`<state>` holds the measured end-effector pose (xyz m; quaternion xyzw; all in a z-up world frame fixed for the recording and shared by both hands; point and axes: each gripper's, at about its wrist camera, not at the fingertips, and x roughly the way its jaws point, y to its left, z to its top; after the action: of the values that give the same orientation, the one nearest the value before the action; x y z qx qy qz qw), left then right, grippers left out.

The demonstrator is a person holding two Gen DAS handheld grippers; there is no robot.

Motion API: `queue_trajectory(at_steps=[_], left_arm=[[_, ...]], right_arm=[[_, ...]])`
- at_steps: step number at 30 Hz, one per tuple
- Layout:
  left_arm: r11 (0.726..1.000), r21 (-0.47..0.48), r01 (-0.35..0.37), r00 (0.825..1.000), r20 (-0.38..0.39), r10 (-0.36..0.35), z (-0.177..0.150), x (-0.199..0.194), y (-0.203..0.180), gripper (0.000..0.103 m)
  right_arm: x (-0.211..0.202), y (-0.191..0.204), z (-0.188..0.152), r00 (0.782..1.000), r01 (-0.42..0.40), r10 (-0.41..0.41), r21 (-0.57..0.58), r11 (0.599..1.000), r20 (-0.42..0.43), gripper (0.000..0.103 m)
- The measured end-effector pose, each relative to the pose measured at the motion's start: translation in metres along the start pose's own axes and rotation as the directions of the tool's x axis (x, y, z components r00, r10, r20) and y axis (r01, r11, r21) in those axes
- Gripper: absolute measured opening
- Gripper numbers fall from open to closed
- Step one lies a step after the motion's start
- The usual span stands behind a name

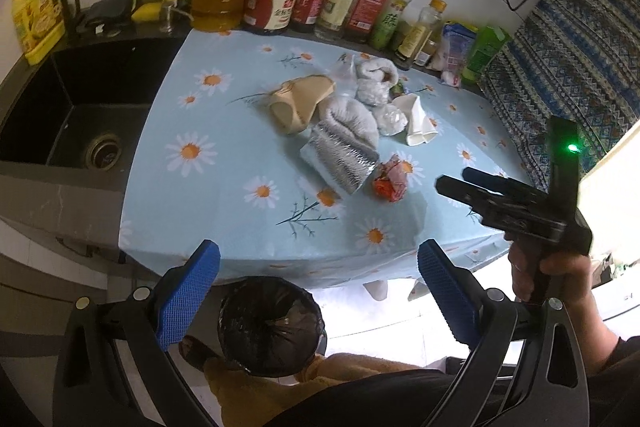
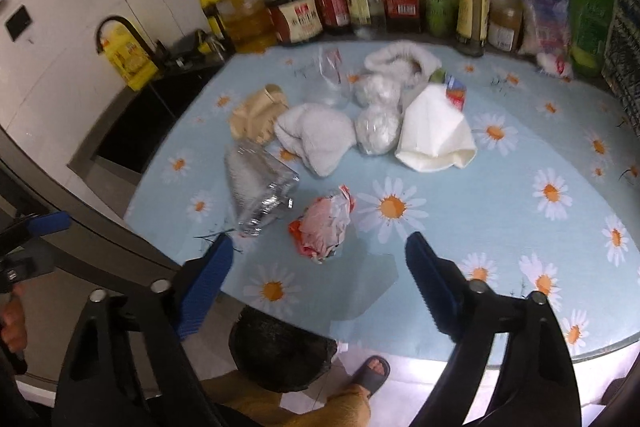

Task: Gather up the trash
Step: 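Grasp the red-white crumpled wrapper with the right gripper, then carry the wrapper with the right gripper while the left gripper grasps the silver foil roll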

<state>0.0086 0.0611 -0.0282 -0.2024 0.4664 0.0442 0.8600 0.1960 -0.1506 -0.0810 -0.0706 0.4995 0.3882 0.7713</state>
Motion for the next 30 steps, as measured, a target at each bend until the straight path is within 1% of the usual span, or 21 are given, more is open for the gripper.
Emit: queue_trajectory(at_steps=[2,4,6,9,10,11,12,14,15,16,17,22,30], left_arm=[[1.000,-0.013,-0.004,1.000,-0.006,0.004,-0.002,0.003,0.005,0.096],[1.000,-0.024,-0.007,1.000,-0.014,0.007,-0.003,0.006,0.009,0.096],[0.999,-0.033,-0.009,1.000,-0.019,0.008,-0.004,0.009,0.012,0.096],[0.999,-0.042,-0.011,1.000,-0.025,0.010,-0.006,0.012,0.015,0.096],[0.999,-0.044,-0.011,1.000,-0.028,0.010,-0.006,0.013,0.016,0.096],[0.999,-0.046,-0.011,0.999,-0.030,0.010,-0.006,0.014,0.016,0.096],[0.999,-0.047,-0.012,0.999,-0.032,0.010,-0.006,0.015,0.016,0.096],[0.999,-0.046,-0.010,0.999,-0.037,0.008,-0.006,0.017,0.016,0.096],[0.999,-0.046,-0.008,0.999,-0.039,0.006,-0.006,0.018,0.017,0.096],[0.999,-0.045,-0.006,0.999,-0.042,0.004,-0.006,0.019,0.017,0.096],[0.999,-0.045,-0.003,0.999,-0.044,0.002,-0.006,0.020,0.017,0.096],[0.999,-0.033,0.006,0.999,-0.049,-0.007,-0.002,0.025,0.013,0.096],[0.999,0.024,0.028,0.998,-0.053,-0.027,0.014,0.039,-0.002,0.096]], right_arm=[[0.017,-0.002,0.002,0.999,0.009,-0.009,0.001,1.000,-0.030,0.081],[0.033,-0.005,0.004,0.998,0.015,-0.015,-0.008,1.000,-0.059,0.074],[0.043,-0.005,0.005,0.997,0.018,-0.019,-0.010,1.000,-0.069,0.072],[0.058,-0.006,0.009,0.995,0.024,-0.026,-0.016,1.000,-0.092,0.065],[0.064,-0.006,0.010,0.995,0.035,-0.037,-0.024,0.999,-0.096,0.065],[0.067,-0.007,0.011,0.994,0.033,-0.035,-0.020,0.999,-0.104,0.064],[0.069,-0.007,0.012,0.993,0.028,-0.029,-0.017,0.999,-0.110,0.060],[0.076,-0.007,0.013,0.992,0.029,-0.031,-0.019,0.999,-0.122,0.058],[0.078,-0.007,0.013,0.991,0.031,-0.034,-0.021,0.999,-0.128,0.052],[0.082,-0.007,0.013,0.989,0.034,-0.038,-0.026,0.999,-0.140,0.048],[0.082,-0.007,0.012,0.989,0.036,-0.040,-0.026,0.999,-0.145,0.042],[0.077,-0.007,0.010,0.991,0.035,-0.038,-0.020,0.999,-0.131,0.036],[0.044,-0.008,0.004,0.996,0.019,-0.018,0.018,1.000,-0.083,0.035]])
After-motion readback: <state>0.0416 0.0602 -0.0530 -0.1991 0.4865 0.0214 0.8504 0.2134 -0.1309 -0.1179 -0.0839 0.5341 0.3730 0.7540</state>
